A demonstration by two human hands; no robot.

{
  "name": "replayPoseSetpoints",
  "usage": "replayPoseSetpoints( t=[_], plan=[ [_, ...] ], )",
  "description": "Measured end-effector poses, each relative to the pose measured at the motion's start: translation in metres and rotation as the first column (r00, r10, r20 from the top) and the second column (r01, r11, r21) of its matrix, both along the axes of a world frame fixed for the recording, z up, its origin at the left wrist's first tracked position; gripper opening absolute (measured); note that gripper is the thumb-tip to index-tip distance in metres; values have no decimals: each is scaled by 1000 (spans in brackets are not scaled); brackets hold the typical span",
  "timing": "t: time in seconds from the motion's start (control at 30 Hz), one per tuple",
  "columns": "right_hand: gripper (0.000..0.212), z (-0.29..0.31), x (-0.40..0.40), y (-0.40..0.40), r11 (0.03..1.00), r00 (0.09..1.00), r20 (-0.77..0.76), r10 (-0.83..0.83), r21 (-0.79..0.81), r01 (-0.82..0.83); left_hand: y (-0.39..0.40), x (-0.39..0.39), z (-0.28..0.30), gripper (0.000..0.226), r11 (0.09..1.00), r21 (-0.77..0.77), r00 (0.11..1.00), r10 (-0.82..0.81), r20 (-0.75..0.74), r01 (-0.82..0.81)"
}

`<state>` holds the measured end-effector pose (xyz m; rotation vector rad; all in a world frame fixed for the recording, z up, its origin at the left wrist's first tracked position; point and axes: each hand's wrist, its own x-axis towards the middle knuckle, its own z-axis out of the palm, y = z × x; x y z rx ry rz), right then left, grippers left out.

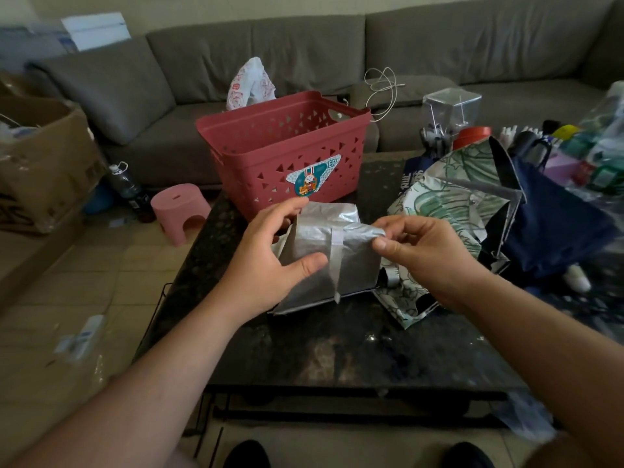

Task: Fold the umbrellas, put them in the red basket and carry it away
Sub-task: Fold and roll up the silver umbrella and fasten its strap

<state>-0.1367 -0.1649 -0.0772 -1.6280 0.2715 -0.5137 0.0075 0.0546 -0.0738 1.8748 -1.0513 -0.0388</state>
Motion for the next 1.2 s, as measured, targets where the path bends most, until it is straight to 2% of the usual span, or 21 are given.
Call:
replayPoseSetpoints(
  t=[0.13,0.23,0.3,0.4,0.5,0.57,0.63,0.83,0.9,0.97,1.03,1.07,1.13,1.2],
  plan=[
    [15,2,-1,1,995,999,16,-49,-81,50,-11,-2,4,19,991,-118,998,55,-19,-57],
    [18,1,0,0,984,990,10,-139,-108,139,-19,0,5,9,987,-145,996,53,-70,-62],
    [27,1,1,-4,938,974,-6,-226,-270,216,-23,2,4,8,986,-148,993,57,-101,-72],
    [49,8,1,-1,819,980,63,-188,-540,192,-29,3,5,9,980,-187,986,45,-160,-75],
    [62,13,4,7,590,983,160,-87,-787,180,-33,4,7,12,972,-234,983,-11,-185,-33],
    [63,12,10,11,455,978,199,-55,-867,202,-35,4,7,14,966,-258,983,-38,-178,-9],
    [58,10,17,14,418,974,219,-55,-881,222,-36,3,7,15,963,-270,982,-68,-174,19],
    [24,11,22,12,468,933,359,2,-825,316,-34,1,6,13,960,-269,965,-142,-220,80],
    [13,15,20,13,572,946,324,-1,-776,266,-32,0,7,23,963,-241,954,-181,-237,123],
    [7,21,16,16,764,973,228,-38,-621,176,-27,1,9,48,970,-136,939,-231,-254,202],
    [12,25,13,19,916,988,151,-32,-391,89,-20,4,11,69,964,74,941,-232,-246,257],
    [14,27,12,20,943,991,133,-5,-328,48,-17,4,10,75,947,172,942,-226,-247,272],
    [17,29,7,20,950,992,100,81,-308,-46,-13,2,5,73,918,292,953,-211,-217,270],
    [28,29,-1,19,948,978,62,201,-263,-178,-9,-2,-4,52,920,325,971,-169,-172,218]
  ],
)
